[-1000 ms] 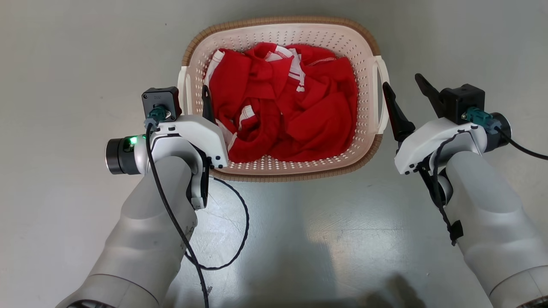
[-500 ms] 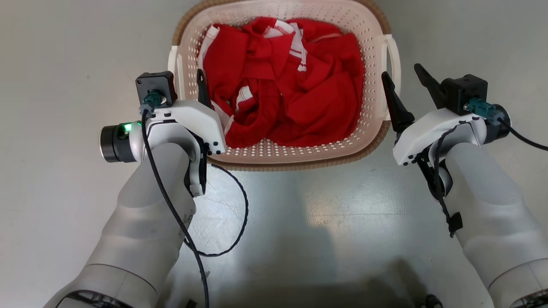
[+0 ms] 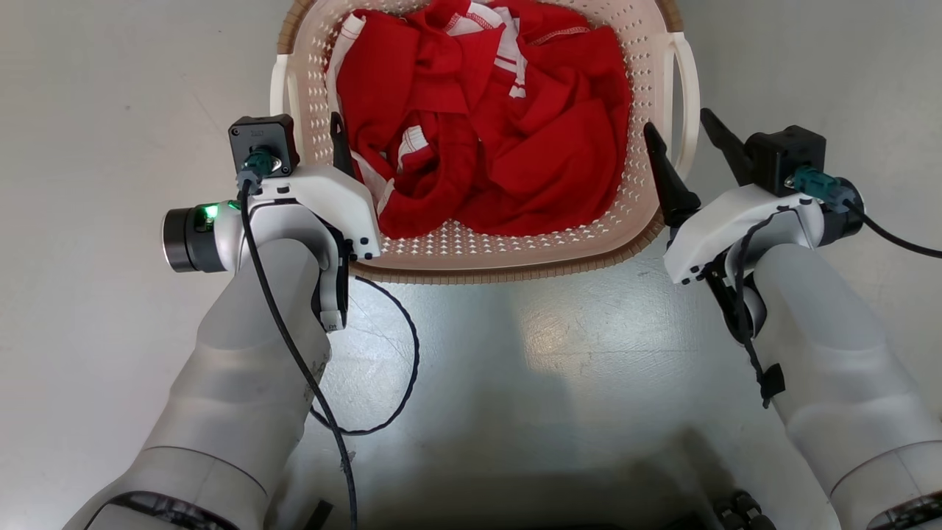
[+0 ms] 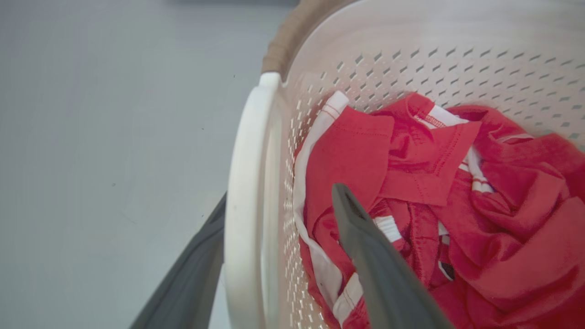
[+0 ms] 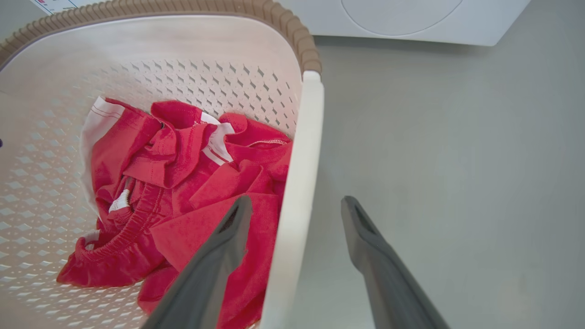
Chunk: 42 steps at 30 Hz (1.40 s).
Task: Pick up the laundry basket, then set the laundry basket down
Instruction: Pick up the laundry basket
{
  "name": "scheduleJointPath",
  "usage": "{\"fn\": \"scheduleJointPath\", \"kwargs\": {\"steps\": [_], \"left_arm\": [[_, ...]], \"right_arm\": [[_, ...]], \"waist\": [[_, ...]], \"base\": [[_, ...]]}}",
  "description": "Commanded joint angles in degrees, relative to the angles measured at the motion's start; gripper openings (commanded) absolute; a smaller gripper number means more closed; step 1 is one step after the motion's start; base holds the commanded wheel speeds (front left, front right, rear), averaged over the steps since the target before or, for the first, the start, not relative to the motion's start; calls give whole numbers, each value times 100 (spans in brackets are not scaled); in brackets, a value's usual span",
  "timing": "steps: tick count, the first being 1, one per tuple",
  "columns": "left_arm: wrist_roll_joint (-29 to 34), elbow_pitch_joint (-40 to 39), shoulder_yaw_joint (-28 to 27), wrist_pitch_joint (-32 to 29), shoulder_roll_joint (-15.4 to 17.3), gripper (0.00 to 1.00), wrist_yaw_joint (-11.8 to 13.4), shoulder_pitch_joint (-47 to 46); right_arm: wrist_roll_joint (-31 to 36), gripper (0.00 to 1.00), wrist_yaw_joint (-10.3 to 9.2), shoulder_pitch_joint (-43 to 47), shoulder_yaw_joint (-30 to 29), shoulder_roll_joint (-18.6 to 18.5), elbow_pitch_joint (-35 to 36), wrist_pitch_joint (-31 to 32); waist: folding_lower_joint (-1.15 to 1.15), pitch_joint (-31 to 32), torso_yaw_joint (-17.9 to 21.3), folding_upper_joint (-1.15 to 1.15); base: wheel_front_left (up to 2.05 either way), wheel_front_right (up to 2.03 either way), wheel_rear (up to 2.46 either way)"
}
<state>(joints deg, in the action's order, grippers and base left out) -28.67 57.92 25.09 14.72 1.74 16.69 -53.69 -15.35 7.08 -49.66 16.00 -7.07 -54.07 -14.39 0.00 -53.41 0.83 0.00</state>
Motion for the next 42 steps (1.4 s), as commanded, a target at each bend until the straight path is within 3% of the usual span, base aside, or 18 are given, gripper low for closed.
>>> {"fn": "scheduleJointPath", "kwargs": {"steps": [1,32,33,34,35,37,39,41,42], "left_arm": [[32,-16,-102,28,113,100,27,6],[-219,595,193,28,113,100,-58,-187],[-224,606,206,28,113,100,-58,-192],[-232,617,218,28,113,96,-60,-198],[-242,628,228,28,113,49,-64,-205],[-256,642,241,28,113,0,-59,-226],[-262,646,262,28,113,0,-51,-245],[-264,633,277,28,113,0,-34,-258],[-273,633,287,28,113,0,-36,-260]], "right_arm": [[-52,100,41,139,118,108,12,-61],[-394,100,41,-71,482,151,-365,-61],[-400,91,41,-71,485,151,-374,-61],[-405,69,41,-72,490,153,-383,-61],[-409,54,41,-76,496,155,-393,-61],[-425,40,41,-85,510,167,-419,-61],[-449,27,41,-94,513,180,-449,-61],[-477,4,41,-99,519,196,-485,-61],[-491,0,41,-98,524,204,-505,-61]], "waist": [[0,-19,7,0],[0,8,90,0],[0,9,88,0],[0,9,88,0],[0,7,88,0],[0,0,90,0],[0,-11,91,0],[0,-22,89,0],[0,-24,89,0]], "base": [[0,0,0],[0,0,0],[0,0,0],[0,0,0],[0,0,0],[0,0,0],[0,0,0],[0,0,0],[0,0,0]]}}
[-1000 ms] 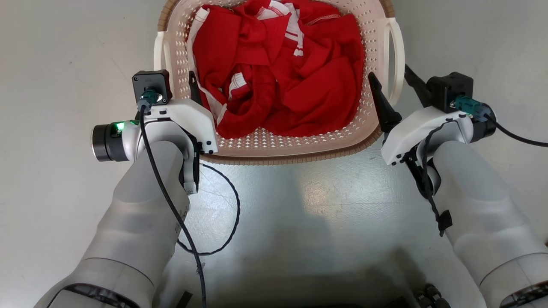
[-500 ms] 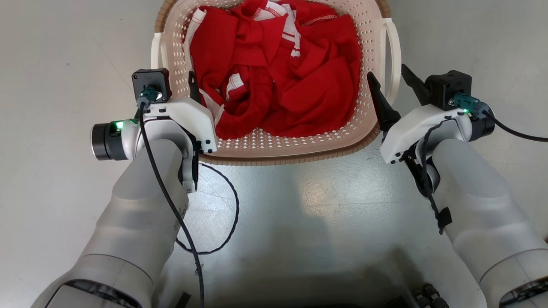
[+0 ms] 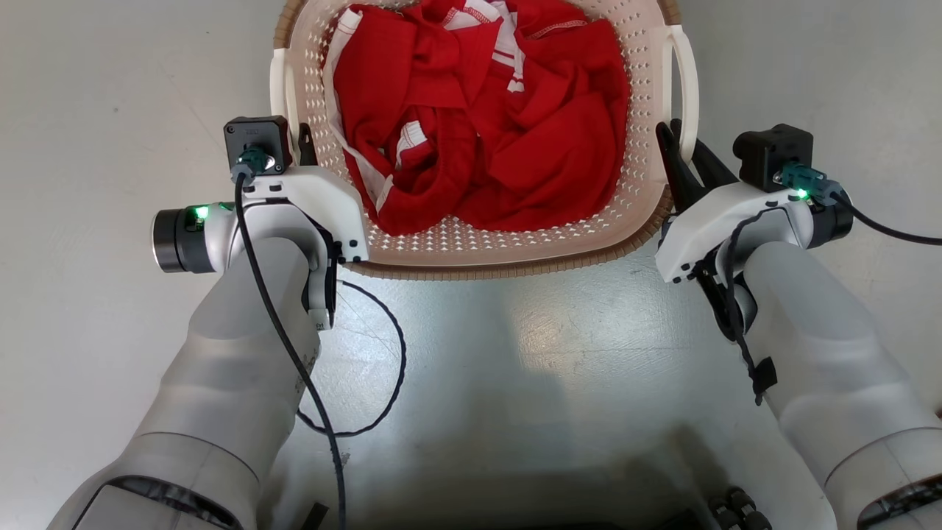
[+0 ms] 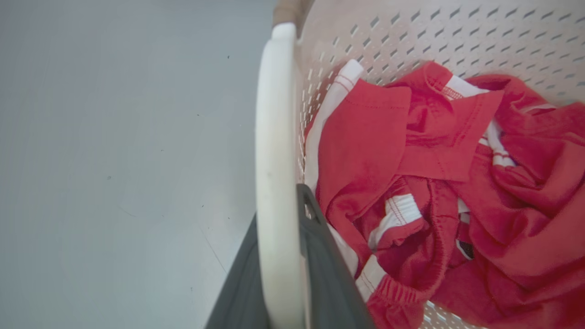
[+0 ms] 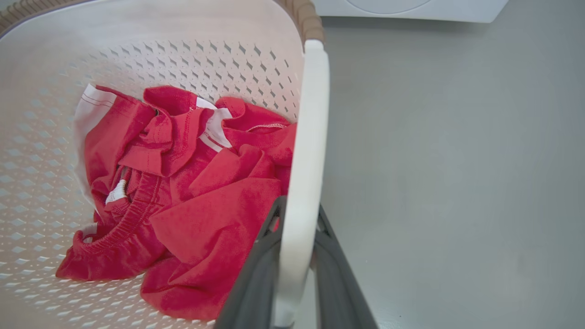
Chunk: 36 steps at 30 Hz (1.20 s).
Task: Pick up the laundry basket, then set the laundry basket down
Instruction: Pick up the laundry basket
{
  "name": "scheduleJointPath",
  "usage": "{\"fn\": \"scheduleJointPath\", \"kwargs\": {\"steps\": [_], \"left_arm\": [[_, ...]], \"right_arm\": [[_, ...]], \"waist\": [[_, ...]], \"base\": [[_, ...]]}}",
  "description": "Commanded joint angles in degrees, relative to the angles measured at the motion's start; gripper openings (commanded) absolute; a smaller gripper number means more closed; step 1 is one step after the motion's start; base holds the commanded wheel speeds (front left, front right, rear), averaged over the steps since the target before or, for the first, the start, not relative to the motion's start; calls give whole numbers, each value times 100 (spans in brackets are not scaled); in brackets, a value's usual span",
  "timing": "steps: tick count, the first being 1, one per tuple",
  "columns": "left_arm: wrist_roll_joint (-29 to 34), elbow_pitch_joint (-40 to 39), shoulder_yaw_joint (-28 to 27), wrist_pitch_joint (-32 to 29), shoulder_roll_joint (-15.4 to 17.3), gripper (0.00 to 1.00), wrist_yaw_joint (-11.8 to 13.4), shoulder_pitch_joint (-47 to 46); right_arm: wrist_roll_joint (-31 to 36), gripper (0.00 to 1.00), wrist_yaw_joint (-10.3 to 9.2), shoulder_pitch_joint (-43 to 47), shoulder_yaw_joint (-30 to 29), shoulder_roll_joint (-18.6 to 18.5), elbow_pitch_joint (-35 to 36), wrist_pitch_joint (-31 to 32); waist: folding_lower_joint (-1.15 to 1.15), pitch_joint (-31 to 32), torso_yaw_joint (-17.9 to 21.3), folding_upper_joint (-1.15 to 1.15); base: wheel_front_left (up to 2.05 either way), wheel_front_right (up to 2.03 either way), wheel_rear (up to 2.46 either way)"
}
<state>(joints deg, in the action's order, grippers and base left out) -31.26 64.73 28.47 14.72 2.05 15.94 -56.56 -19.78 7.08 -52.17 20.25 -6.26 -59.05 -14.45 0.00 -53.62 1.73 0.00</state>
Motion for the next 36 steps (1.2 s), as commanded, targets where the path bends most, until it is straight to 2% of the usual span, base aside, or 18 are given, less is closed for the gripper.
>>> {"fn": "scheduleJointPath", "kwargs": {"steps": [1,19,28,36], "left_arm": [[-20,-49,-41,28,83,0,42,23],[-240,81,152,28,83,0,15,63],[-513,361,421,14,83,0,-80,215],[-882,505,712,-184,83,0,-92,535]], "right_arm": [[-69,0,41,155,110,135,-35,-55],[-369,0,41,183,378,231,-329,-55],[-652,0,41,258,744,287,-672,-55],[-1058,0,41,347,1134,328,-1115,-20]], "waist": [[0,-8,-2,0],[0,189,-19,0],[0,690,-5,0],[0,1390,53,0]], "base": [[0,0,0],[0,0,0],[0,0,0],[0,0,0]]}}
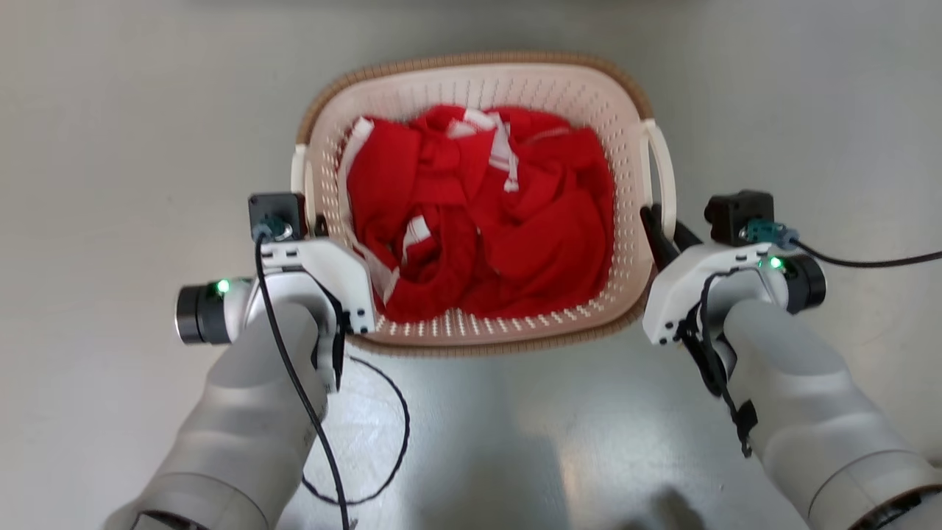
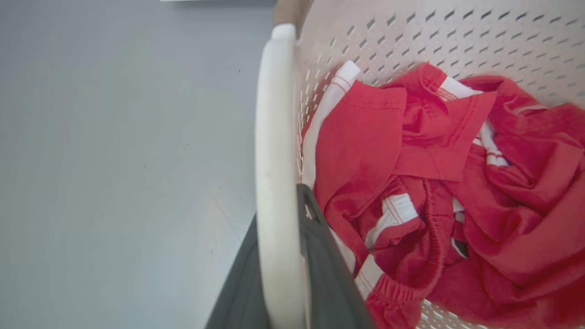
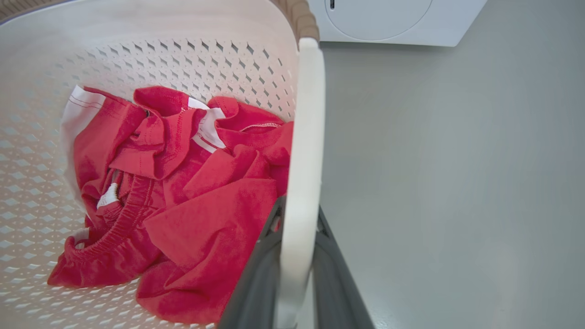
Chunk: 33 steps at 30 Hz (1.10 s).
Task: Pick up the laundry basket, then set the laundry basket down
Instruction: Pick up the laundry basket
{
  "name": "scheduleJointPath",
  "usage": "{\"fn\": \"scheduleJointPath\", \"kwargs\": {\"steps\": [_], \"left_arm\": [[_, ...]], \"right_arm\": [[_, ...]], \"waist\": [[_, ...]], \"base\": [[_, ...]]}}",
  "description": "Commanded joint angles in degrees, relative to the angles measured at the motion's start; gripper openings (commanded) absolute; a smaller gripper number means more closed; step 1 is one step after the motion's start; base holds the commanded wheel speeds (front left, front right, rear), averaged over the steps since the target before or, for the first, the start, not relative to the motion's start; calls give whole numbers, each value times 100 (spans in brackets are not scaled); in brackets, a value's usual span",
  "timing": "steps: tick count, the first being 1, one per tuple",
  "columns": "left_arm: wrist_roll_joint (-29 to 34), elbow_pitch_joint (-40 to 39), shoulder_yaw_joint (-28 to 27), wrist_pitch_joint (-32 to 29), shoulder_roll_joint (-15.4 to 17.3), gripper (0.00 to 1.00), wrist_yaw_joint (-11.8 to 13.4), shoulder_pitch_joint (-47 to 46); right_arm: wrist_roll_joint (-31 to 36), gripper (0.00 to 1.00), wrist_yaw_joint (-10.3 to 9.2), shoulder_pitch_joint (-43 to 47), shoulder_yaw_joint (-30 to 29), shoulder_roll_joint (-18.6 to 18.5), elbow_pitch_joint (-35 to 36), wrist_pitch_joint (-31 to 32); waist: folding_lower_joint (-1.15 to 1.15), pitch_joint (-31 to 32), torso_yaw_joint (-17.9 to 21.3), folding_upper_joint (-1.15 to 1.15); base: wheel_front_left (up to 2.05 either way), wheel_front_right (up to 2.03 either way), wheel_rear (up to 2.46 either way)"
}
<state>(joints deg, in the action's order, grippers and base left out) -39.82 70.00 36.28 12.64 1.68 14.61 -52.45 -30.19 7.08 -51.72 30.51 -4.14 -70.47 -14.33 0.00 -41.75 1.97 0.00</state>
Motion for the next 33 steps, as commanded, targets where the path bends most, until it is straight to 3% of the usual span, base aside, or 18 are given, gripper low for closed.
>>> {"fn": "scheduleJointPath", "kwargs": {"steps": [1,19,33], "left_arm": [[-70,-18,-31,0,120,0,35,172],[-613,133,612,-570,120,0,-76,1044],[-1004,142,979,-1012,120,0,-263,1633]], "right_arm": [[-68,0,41,323,149,119,-4,-17],[-1017,0,41,1065,1028,125,-91,711],[-1295,0,41,1423,1344,125,-268,1016]], "waist": [[0,304,36,0],[0,2079,162,0],[0,3068,236,0]], "base": [[0,0,0],[0,0,0],[0,0,0]]}}
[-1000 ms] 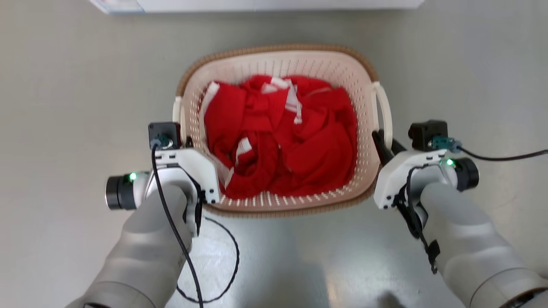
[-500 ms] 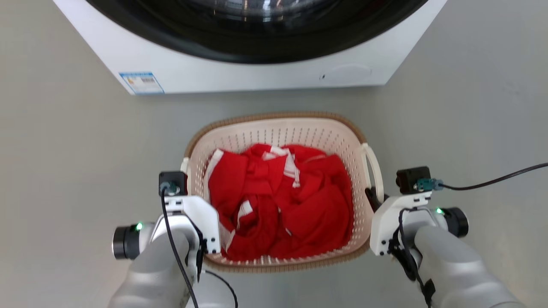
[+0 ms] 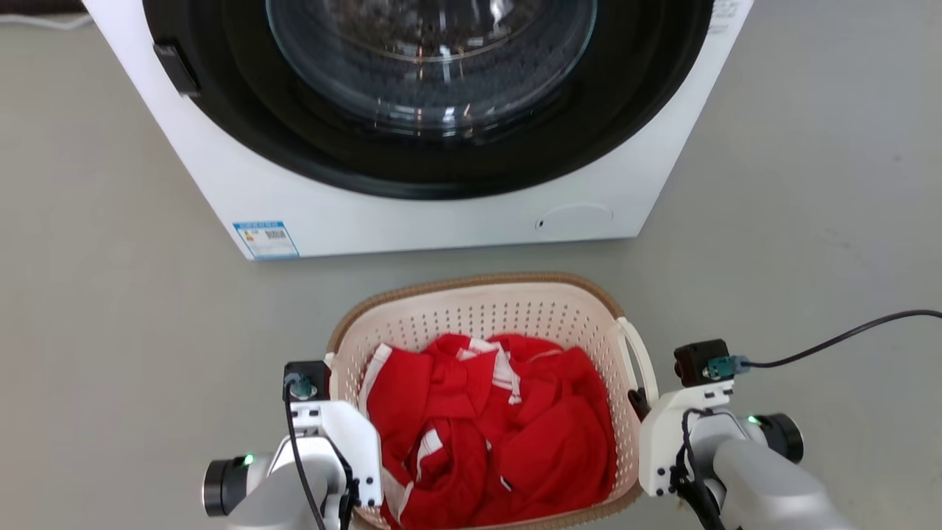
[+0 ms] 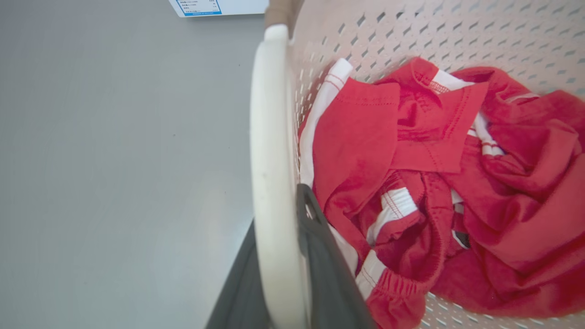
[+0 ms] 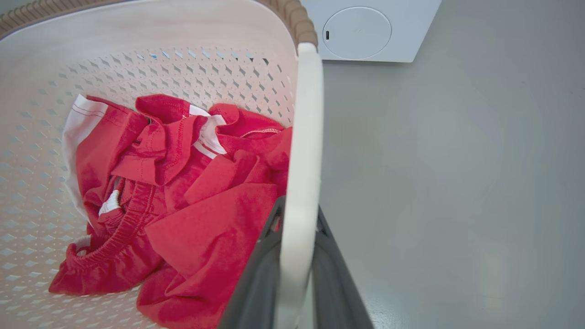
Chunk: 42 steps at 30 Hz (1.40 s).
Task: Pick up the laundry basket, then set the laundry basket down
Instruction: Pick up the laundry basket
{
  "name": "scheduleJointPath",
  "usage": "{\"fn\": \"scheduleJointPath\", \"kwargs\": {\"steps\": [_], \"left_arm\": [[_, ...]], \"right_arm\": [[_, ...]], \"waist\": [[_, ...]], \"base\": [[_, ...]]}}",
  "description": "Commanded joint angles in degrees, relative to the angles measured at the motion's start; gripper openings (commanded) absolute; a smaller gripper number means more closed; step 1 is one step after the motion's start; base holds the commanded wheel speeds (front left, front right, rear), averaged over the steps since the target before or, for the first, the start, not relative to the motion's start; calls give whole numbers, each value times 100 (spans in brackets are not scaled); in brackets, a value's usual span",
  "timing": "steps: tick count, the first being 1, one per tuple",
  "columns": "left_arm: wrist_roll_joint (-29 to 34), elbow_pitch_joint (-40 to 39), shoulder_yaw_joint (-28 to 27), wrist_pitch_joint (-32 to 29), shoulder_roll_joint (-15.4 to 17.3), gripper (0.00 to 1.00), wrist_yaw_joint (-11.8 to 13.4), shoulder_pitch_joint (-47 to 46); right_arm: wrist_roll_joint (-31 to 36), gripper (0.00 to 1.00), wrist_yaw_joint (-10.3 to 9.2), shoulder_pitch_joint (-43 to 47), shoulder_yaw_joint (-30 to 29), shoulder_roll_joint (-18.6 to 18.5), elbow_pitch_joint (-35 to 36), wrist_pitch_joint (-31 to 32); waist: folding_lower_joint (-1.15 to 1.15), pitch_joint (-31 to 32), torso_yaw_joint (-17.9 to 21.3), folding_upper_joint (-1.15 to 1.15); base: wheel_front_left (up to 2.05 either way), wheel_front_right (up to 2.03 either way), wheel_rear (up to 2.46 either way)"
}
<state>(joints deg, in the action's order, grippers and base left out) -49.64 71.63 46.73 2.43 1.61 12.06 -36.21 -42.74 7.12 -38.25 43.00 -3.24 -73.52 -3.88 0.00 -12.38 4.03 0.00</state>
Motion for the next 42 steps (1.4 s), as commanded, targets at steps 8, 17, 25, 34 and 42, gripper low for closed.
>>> {"fn": "scheduleJointPath", "kwargs": {"steps": [8,17,25,34,42], "left_arm": [[-183,33,56,-147,127,0,-129,168],[-348,57,196,-265,127,0,-195,441],[-481,-24,319,-306,127,0,-161,580],[-656,-176,499,-325,127,0,-98,644],[-802,-198,633,-284,127,0,-67,607]], "right_arm": [[-147,0,36,231,187,36,-10,145],[-196,0,36,391,181,36,-38,281],[-203,0,36,556,145,36,-42,360],[-246,0,36,627,153,36,-43,414],[-268,0,36,604,194,36,-43,412]], "waist": [[0,516,101,0],[0,858,187,0],[0,981,221,0],[0,998,220,0],[0,969,213,0]], "base": [[0,0,0],[0,0,0],[0,0,0],[0,0,0],[0,0,0]]}}
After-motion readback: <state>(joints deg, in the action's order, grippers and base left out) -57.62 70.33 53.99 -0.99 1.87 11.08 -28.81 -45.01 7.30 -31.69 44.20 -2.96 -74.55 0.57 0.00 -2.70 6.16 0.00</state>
